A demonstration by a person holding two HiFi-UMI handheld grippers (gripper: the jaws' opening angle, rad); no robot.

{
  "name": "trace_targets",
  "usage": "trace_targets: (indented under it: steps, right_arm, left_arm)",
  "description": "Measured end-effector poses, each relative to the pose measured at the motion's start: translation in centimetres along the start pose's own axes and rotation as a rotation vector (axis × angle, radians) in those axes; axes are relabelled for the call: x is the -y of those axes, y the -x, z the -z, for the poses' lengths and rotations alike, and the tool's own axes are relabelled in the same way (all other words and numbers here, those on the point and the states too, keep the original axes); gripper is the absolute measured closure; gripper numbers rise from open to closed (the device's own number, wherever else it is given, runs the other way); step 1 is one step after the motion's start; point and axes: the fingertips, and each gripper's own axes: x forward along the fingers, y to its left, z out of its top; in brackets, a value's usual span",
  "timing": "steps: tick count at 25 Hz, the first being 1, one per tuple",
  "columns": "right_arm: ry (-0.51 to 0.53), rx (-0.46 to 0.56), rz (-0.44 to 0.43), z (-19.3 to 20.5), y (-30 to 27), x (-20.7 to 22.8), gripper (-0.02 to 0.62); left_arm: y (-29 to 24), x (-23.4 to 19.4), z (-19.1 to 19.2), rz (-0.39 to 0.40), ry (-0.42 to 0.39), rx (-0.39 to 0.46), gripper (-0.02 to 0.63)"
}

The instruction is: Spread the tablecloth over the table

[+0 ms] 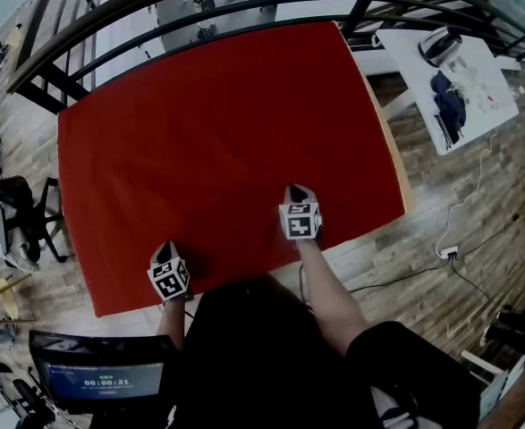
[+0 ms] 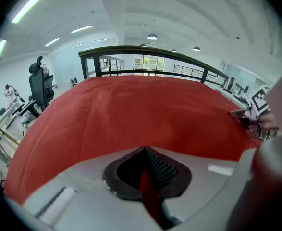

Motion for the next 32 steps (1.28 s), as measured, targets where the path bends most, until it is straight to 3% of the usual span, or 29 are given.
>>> trace_targets:
  steps: [7,10,13,17,20,23,27,29,32]
  right_arm:
    - [0.050,-0.009,-0.056,-3.0,-2.5,1.5,0.586]
    - [0.072,-0.023,-0.113,-3.5,-3.4,1.8,0.586]
    - [0.039,-0.073,-0.154,-1.1,-0.9,1.5,0.586]
    - [-0.051,0.000,-0.082,-0.6,3.8,4.5,0.585]
    - [-0.042,0.071,0.017,-4.6,3.2,8.9,0.586]
    - [0.005,0.154,0.069,-11.6,-1.3,13.4,0.586]
    - [0.031,0.140,0.010,-17.6,-9.1,16.0,0.586]
    - [0.053,0.157,-0.047,-19.4,-11.9,14.9,0.586]
    - [0.144,0.197,-0.076,-21.0,-13.9,12.6,0.585]
  left_arm:
    - [-0.7,1.8,-1.3,0.022,0.035,-0.002,0.606]
    - [-1.0,2.1,-1.6,0.064,-0.032,-0.020,0.601]
    - [-0.1,1.6,-0.4,0.159,-0.112,-0.052,0.600]
    - [1.1,1.6,-0.2,0.221,-0.138,-0.055,0.600]
    - [2.2,4.3,-1.3,0.276,-0.201,0.005,0.600]
    - [2.1,8.1,-1.1,0.310,-0.273,0.020,0.600]
    - [0.7,10.2,-1.0,0.133,-0.205,0.008,0.600]
    - [-1.4,12.7,-4.7,0.102,-0.201,0.075,0.600]
    - [-5.3,17.9,-11.5,0.151,-0.239,0.160,0.600]
